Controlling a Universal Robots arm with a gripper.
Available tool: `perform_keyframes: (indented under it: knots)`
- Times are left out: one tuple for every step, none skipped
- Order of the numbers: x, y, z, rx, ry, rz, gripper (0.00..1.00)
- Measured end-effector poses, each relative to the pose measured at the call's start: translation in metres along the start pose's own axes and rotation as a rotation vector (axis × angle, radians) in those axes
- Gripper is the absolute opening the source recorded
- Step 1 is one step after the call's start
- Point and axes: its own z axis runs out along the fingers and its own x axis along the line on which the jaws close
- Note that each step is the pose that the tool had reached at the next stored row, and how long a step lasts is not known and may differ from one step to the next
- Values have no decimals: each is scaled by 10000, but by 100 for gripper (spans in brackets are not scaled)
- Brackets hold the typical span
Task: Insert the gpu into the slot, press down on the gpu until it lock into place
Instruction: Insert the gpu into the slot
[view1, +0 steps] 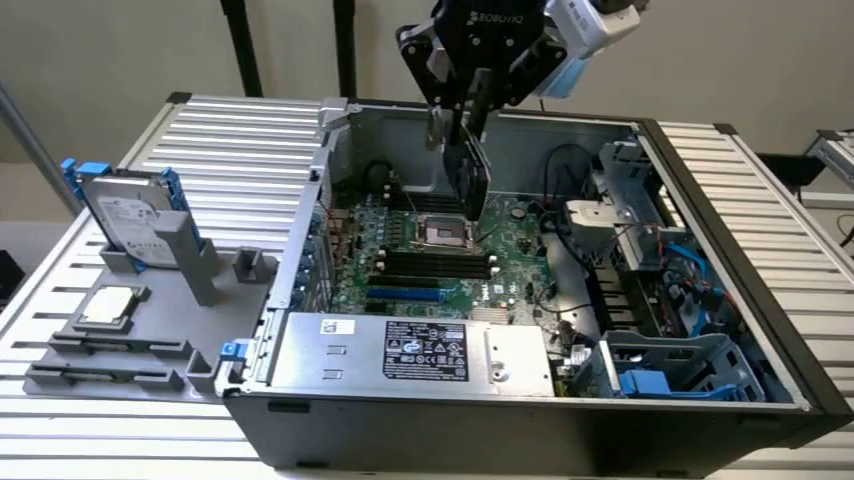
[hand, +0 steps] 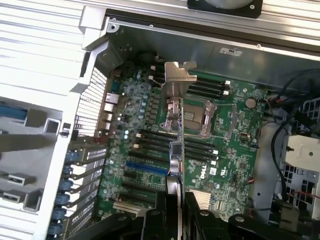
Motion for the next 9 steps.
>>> perform_keyframes:
  knots:
    - [0, -1, 5, 7, 14, -179, 26]
    - [0, -1, 11, 15, 28, -364, 26]
    - [-1, -1, 18, 21, 42, -542, 26]
    - [-1, -2, 25, 28, 55, -723, 26]
    - [-1, -2, 31, 35, 69, -901, 26]
    - [-2, -3, 39, 42, 83, -1086, 26]
    - [-2, -4, 45, 50, 98, -1265, 26]
    - [-2, -4, 51, 58, 112, -1449, 26]
    - [-2, -5, 59, 65, 126, -1635, 26]
